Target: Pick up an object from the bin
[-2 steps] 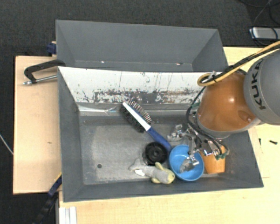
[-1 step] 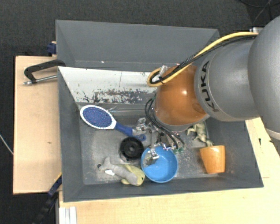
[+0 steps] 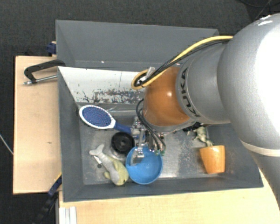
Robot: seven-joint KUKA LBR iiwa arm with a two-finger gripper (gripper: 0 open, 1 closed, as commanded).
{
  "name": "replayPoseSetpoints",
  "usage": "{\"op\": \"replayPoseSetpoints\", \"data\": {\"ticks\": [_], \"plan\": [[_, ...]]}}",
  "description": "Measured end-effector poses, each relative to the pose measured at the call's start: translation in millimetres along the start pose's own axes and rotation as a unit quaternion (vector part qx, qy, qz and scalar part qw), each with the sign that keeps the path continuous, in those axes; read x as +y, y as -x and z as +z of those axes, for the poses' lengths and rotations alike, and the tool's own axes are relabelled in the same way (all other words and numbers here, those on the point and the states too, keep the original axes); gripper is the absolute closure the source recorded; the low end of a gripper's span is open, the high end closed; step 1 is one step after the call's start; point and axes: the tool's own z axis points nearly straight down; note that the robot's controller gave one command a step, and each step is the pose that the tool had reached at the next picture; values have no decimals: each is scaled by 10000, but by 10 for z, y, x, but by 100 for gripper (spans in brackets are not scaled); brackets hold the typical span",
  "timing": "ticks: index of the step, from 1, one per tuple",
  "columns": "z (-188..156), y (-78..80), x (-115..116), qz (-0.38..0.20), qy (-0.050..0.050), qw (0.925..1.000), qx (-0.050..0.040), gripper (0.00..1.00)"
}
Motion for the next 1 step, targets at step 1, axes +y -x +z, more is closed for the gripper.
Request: {"op": "replayPoseSetpoints", "data": {"ticks": [1], "plan": [[1,25,79,-382,6,9993,-26,0]]}}
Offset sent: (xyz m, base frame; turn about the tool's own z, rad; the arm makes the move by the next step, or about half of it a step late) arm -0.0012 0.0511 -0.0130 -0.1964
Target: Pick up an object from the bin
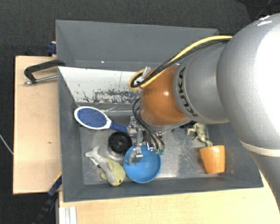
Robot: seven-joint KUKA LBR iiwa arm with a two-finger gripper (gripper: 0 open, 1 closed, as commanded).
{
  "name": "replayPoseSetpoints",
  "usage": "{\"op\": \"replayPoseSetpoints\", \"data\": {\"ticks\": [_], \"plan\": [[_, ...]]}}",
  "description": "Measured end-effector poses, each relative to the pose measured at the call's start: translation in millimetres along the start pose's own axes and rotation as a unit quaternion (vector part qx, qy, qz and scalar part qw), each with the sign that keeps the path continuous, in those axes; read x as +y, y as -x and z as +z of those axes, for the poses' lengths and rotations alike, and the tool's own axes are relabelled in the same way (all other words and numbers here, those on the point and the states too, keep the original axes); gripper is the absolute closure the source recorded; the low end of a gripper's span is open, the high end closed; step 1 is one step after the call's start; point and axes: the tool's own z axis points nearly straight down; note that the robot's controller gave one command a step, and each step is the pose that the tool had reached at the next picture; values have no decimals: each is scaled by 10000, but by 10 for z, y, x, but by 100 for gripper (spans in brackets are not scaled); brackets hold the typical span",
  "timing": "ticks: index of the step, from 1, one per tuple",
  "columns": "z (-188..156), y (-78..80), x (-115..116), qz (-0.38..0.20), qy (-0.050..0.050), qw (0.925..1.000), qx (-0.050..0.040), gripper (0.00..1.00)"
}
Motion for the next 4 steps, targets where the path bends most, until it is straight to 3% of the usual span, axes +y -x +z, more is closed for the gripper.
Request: {"op": "replayPoseSetpoints", "data": {"ticks": [1,2,4], "plan": [[-17,26,75,-54,52,10000,-52,100],[-144,49,78,-61,57,10000,50,100],[-435,81,91,-74,62,9999,29,100]]}}
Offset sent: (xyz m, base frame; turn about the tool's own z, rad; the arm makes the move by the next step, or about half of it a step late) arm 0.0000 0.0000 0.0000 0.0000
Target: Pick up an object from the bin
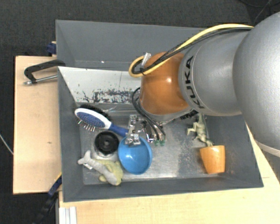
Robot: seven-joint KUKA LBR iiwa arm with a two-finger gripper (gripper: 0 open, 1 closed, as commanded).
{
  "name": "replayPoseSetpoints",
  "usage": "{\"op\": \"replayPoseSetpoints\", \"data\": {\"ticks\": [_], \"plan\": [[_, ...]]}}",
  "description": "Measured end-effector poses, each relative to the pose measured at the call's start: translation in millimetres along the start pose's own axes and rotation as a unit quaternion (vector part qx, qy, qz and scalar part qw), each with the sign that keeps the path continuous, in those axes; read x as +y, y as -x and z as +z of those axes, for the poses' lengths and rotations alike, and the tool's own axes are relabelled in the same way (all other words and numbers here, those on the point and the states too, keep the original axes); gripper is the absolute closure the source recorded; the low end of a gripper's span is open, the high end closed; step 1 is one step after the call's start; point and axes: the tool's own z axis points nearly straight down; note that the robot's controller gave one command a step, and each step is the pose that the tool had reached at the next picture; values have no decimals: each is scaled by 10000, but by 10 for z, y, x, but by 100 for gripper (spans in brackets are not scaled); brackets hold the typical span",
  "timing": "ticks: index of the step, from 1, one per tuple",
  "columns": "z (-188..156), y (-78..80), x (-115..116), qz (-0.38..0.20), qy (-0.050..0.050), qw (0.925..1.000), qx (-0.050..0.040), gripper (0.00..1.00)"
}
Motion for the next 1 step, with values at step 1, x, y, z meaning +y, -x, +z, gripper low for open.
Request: {"op": "replayPoseSetpoints", "data": {"ticks": [1], "plan": [[-751,35,12,-7,8,10000,-28,100]]}}
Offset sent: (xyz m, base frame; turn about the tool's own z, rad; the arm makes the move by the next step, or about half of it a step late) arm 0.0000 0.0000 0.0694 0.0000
